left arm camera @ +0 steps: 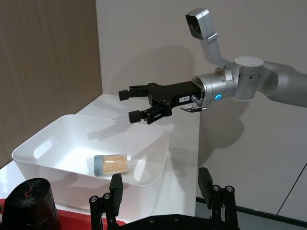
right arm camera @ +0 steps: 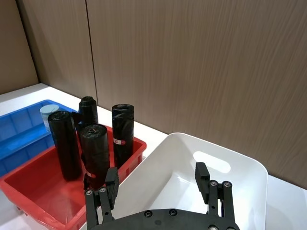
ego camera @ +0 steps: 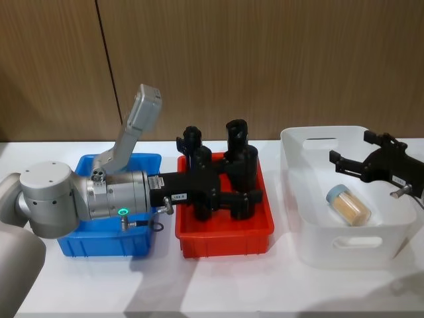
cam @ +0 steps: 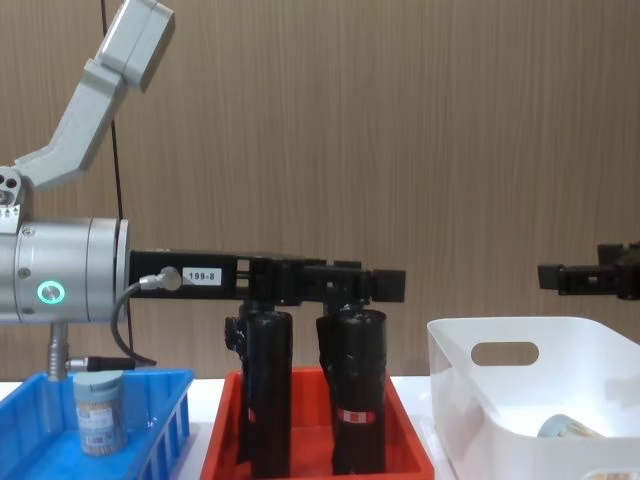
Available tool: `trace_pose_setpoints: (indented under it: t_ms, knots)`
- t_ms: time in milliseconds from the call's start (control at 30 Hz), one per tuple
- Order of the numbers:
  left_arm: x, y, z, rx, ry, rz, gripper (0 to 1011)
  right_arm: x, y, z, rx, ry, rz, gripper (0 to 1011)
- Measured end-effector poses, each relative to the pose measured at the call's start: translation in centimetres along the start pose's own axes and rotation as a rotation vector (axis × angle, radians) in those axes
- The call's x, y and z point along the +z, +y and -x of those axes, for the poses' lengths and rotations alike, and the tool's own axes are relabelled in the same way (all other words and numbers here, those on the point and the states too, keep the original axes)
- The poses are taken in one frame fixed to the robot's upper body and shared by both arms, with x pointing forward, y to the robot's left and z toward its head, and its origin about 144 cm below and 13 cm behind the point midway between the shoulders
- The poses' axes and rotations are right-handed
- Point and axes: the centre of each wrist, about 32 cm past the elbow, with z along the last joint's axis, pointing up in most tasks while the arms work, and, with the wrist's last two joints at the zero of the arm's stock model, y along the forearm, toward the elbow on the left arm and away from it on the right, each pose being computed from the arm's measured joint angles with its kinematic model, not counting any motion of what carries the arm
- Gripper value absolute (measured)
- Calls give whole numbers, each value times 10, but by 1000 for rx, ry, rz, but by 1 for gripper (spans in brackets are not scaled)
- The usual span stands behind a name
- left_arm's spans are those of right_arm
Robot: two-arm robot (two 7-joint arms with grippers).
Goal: Pick the cotton swabs from the blue box and place them into the white box.
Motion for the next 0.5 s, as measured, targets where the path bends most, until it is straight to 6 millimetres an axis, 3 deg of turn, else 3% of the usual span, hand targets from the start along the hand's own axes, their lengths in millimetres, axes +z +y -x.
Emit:
trace_pose_setpoints:
  t_ms: [500]
  knots:
    - [-6, -7, 13, 119, -49, -16, 1004, -14, -6, 37, -63, 2, -56, 1002]
